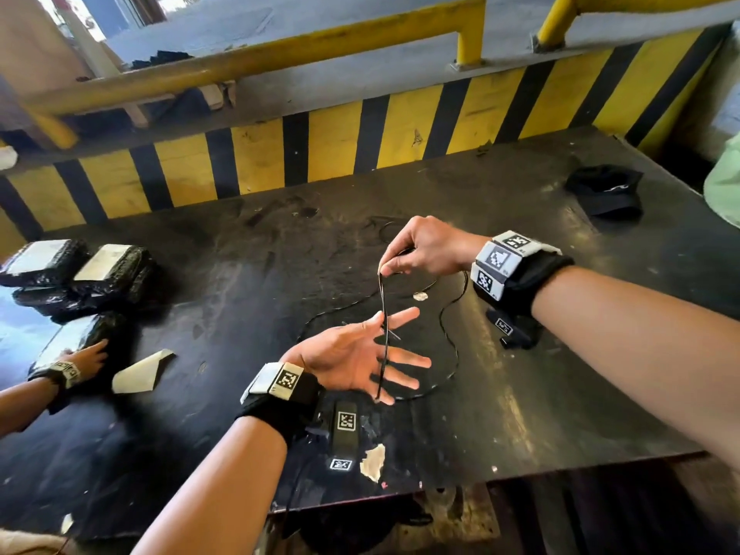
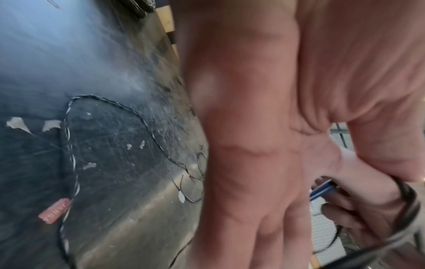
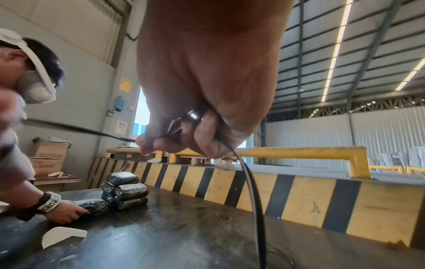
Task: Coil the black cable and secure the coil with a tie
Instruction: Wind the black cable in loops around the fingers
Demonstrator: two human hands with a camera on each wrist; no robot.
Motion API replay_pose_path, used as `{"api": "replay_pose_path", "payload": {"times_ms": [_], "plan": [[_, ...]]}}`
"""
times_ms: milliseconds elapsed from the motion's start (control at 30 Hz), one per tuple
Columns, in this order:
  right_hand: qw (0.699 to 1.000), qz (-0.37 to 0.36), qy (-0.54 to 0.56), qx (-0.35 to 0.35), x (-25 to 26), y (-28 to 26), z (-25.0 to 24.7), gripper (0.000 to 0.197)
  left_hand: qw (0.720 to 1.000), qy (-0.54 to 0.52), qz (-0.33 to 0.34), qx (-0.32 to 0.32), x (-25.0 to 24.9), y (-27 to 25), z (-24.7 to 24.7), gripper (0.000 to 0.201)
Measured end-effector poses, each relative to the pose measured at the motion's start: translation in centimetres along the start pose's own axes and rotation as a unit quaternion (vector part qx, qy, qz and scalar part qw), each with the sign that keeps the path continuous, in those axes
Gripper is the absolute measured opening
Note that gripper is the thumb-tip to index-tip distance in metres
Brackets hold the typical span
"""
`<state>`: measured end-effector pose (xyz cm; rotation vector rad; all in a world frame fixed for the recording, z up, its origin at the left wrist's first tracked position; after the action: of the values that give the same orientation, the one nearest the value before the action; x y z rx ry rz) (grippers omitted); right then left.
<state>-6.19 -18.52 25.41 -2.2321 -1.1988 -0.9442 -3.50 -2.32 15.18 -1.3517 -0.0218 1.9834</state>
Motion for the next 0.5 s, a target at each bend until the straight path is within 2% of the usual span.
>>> {"api": "replay_pose_path", "payload": {"times_ms": [133,367,467,500], "plan": [[0.999,0.016,0.038,0.000,-2.0,0.3,1.2,0.014,0.999,-0.019,0.012,0.034,-0.8,0.1,1.2,0.060],[0.983,0.067,0.163,0.042,-7.4,-2.2,6.9,0.011,0.993,-0.040,0.090,0.070,-4.2,-0.6,2.4,0.054],[0.978,0.086,0.189,0.035,-8.8,-3.8,10.2,0.034,0.988,-0.048,0.134,0.062,-6.4,-0.9,2.0,0.045],[0.974,0.089,0.207,0.027,-9.0,-4.2,11.2,0.036,0.986,-0.046,0.147,0.057,-7.1,-1.0,1.6,0.044]]}}
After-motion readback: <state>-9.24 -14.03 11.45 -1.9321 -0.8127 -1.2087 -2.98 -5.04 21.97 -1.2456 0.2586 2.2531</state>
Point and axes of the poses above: each hand's wrist, its own y-axis towards the middle knuckle, its own z-axis out of the palm, x = y × z, the point moved 9 cm from there along y, towards the middle knuckle, and after that the axes turned 4 degrees about y, right-handed, at the moved point
